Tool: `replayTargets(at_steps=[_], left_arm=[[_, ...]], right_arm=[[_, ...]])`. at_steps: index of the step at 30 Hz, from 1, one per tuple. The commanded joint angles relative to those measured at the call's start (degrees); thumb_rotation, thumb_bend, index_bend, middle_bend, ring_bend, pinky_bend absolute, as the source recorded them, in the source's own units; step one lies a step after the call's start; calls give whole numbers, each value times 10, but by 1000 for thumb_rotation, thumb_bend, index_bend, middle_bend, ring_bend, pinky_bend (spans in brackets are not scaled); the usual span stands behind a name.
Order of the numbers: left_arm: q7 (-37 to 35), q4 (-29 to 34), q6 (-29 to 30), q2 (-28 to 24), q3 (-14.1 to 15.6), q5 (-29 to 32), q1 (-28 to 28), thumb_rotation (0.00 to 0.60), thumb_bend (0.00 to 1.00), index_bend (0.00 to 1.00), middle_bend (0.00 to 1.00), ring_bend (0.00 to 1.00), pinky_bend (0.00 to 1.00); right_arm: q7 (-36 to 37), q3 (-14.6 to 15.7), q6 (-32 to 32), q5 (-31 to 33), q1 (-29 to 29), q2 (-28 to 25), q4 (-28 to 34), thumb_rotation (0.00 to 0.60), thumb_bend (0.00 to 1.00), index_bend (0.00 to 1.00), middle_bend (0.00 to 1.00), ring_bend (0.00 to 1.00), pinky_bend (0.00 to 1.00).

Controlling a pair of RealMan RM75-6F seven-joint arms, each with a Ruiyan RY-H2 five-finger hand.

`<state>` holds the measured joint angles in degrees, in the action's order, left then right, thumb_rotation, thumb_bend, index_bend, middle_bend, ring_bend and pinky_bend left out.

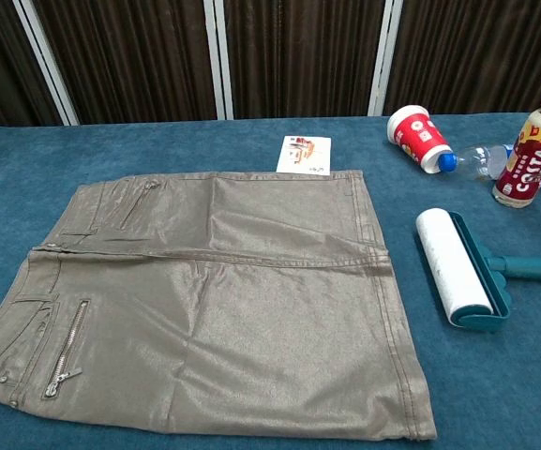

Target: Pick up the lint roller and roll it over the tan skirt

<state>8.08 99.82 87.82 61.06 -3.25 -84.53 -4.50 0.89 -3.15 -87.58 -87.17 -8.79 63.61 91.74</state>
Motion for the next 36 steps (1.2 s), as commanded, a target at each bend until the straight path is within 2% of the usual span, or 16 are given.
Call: replayTargets(at_steps=[1, 9, 12, 14, 17, 19, 22, 26, 36], left_arm=[[2, -1, -1, 1, -1, 1, 0, 600, 0, 0, 0, 0, 0], [8, -3, -1, 4, -3, 4, -1, 600, 0, 0, 0, 0, 0], [13, -6, -8, 8, -4, 6, -5, 600, 0, 0, 0, 0, 0], [17, -7, -13, 11, -5, 9, -7, 600, 0, 0, 0, 0, 0], [26, -11, -21, 16, -8, 17, -12, 600, 0, 0, 0, 0, 0], [31, -12, -24, 18, -10, 22, -14, 600, 0, 0, 0, 0, 0], [40, -11, -26, 22, -13, 29, -16, 600, 0, 0, 0, 0, 0], [51, -13, -30, 27, -14, 36, -18, 600, 0, 0, 0, 0, 0], [64, -23, -41, 37, -18, 55, -23, 600, 0, 0, 0, 0, 0]], right_arm=[[2, 0, 4, 1, 0, 0, 0, 600, 0, 0, 0, 0, 0], [-5, 11, 45, -8, -13, 8, -14, 600, 0, 0, 0, 0, 0], [-14, 16, 105, -10, -42, 23, -50, 600, 0, 1, 0, 0, 0], [-14, 16, 137, -6, -59, 35, -71, 600, 9, 44, 27, 0, 0], [-14, 11, 193, 8, -89, 66, -120, 600, 139, 145, 112, 0, 0], [-16, 8, 222, 18, -104, 88, -151, 600, 244, 158, 127, 0, 4], [-8, 5, 249, 27, -120, 126, -198, 600, 322, 163, 141, 0, 23], [-7, 7, 269, 26, -135, 165, -250, 600, 355, 165, 150, 0, 26], [-12, 11, 288, 15, -160, 208, -281, 600, 382, 172, 161, 13, 40]])
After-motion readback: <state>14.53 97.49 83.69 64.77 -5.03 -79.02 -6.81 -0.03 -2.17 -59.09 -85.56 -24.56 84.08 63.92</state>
